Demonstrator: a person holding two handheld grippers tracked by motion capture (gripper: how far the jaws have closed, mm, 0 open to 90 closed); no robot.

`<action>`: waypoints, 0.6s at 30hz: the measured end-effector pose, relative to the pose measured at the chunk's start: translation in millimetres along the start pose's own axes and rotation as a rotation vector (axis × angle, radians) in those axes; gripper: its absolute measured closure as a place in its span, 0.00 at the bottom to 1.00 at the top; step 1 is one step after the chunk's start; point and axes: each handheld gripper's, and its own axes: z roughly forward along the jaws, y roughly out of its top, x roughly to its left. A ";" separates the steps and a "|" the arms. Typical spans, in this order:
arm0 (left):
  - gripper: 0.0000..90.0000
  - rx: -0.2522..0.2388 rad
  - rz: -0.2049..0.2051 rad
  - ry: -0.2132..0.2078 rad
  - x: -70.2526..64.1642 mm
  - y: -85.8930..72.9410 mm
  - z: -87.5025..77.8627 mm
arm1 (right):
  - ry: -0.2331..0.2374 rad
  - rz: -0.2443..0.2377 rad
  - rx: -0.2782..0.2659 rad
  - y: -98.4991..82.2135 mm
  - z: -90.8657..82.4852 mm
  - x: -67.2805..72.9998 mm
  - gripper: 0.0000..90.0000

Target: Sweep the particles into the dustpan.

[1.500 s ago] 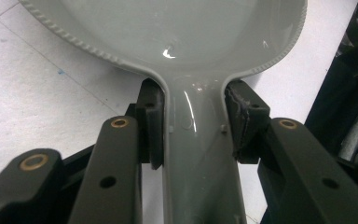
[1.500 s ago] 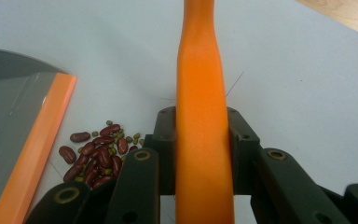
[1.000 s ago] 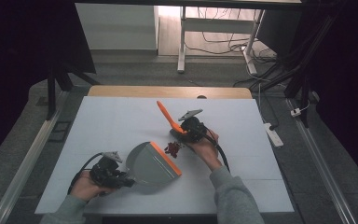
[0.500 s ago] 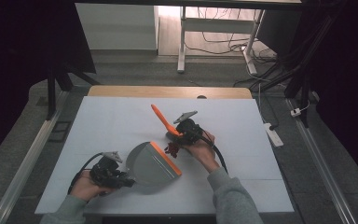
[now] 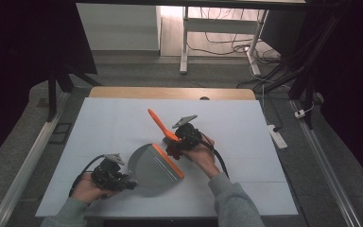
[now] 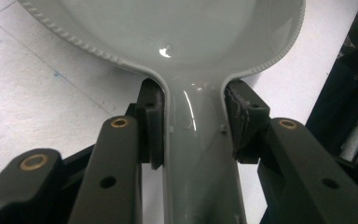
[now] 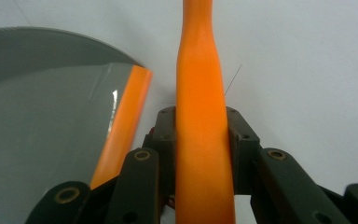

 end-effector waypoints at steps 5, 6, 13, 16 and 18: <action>0.69 0.000 0.000 -0.002 0.3 0.0 0.2 | 0.019 0.006 -0.007 -0.6 -0.5 3.1 0.79; 0.69 0.000 -0.001 -0.002 0.2 0.0 0.3 | 0.029 0.009 -0.009 -0.7 -0.5 3.6 0.79; 0.69 0.000 -0.001 -0.002 0.2 -0.1 0.5 | 0.039 0.003 -0.022 0.5 1.8 12.6 0.79; 0.69 0.000 -0.001 -0.002 0.1 -0.1 0.9 | 0.043 0.005 -0.025 0.7 2.1 14.8 0.79; 0.69 0.001 -0.001 -0.001 -0.1 -0.1 1.0 | 0.051 0.003 -0.030 0.9 2.8 16.5 0.79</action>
